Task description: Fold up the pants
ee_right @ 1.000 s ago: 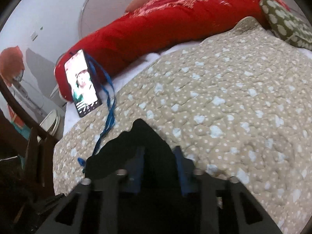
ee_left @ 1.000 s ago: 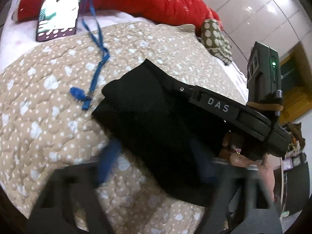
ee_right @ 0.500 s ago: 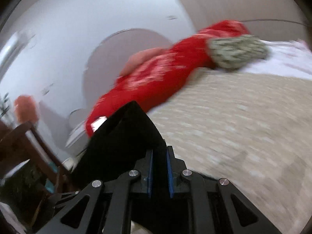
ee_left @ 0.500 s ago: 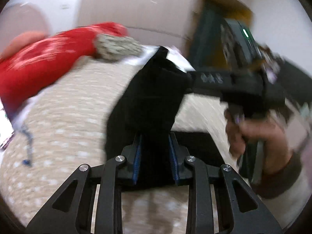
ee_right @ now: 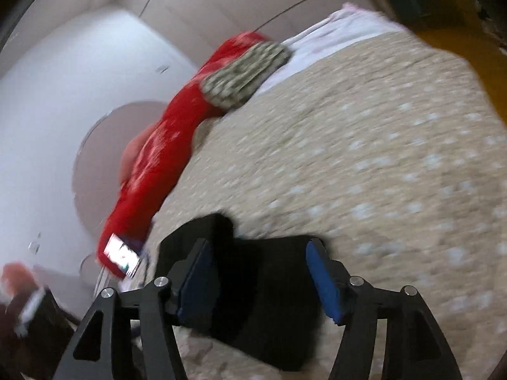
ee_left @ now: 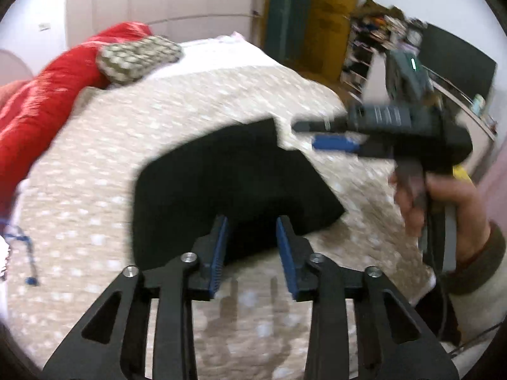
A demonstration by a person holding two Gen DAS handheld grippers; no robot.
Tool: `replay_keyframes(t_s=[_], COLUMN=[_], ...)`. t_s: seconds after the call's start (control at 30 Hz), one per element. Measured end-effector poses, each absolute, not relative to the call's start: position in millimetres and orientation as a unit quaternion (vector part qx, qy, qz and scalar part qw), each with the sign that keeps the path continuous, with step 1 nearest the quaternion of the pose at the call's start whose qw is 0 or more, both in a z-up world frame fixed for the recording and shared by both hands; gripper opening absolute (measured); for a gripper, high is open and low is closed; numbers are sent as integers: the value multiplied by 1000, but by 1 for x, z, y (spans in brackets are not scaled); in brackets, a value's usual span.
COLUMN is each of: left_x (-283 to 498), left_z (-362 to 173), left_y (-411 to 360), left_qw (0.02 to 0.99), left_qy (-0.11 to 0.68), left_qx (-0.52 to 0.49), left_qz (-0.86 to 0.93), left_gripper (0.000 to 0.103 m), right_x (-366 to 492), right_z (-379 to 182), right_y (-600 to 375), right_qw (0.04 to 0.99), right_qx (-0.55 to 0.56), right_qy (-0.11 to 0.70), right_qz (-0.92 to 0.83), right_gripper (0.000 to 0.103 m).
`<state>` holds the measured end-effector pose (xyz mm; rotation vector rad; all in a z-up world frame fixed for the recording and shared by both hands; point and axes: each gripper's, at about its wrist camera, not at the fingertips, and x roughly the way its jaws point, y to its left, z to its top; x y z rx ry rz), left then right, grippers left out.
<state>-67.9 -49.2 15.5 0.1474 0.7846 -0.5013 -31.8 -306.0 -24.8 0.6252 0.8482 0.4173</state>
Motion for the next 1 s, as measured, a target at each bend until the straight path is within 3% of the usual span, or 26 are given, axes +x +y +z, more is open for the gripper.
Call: replay_keyframes(t_s=[0.17, 0.2, 0.27, 0.3, 0.5, 0.73, 0.8, 0.83, 0.9, 0.93, 1.0], left_x=[-46, -42, -35, -30, -13, -1, -1, -1, 2, 2, 2], left_z=[19, 19, 19, 20, 12, -32, -33, -34, -35, -35, -36], left_y=[-14, -10, 1, 4, 4, -11, -8, -6, -2, -1, 0], left_qw=[906, 906, 906, 906, 908, 885, 886, 885, 882, 881, 880], left_qy=[381, 385, 394, 395, 399, 452, 450, 452, 458, 459, 460], left_qx=[40, 30, 16, 11, -12, 22, 16, 12, 0, -4, -7], left_qz=[-181, -174, -155, -149, -128, -110, -112, -114, -116, -116, -117], left_gripper=[39, 39, 39, 39, 39, 40, 45, 45, 47, 47, 47], right_x=[-10, -10, -14, -16, -47, -49, -53, -54, -55, -55, -52], right_z=[-57, -58, -49, -41, 11, -30, -33, -32, -28, -28, -28], right_y=[-248, -241, -227, -226, -254, -283, -290, -295, -299, -299, -293], right_qw=[821, 830, 843, 845, 877, 870, 862, 859, 858, 855, 845], right_qx=[267, 254, 221, 214, 160, 144, 166, 187, 208, 223, 254], right_qy=[455, 450, 437, 433, 391, 447, 448, 442, 432, 429, 420], right_qz=[218, 211, 221, 228, 228, 153, 170, 181, 183, 186, 212], right_gripper=[62, 57, 12, 6, 2, 2, 2, 4, 34, 60, 63])
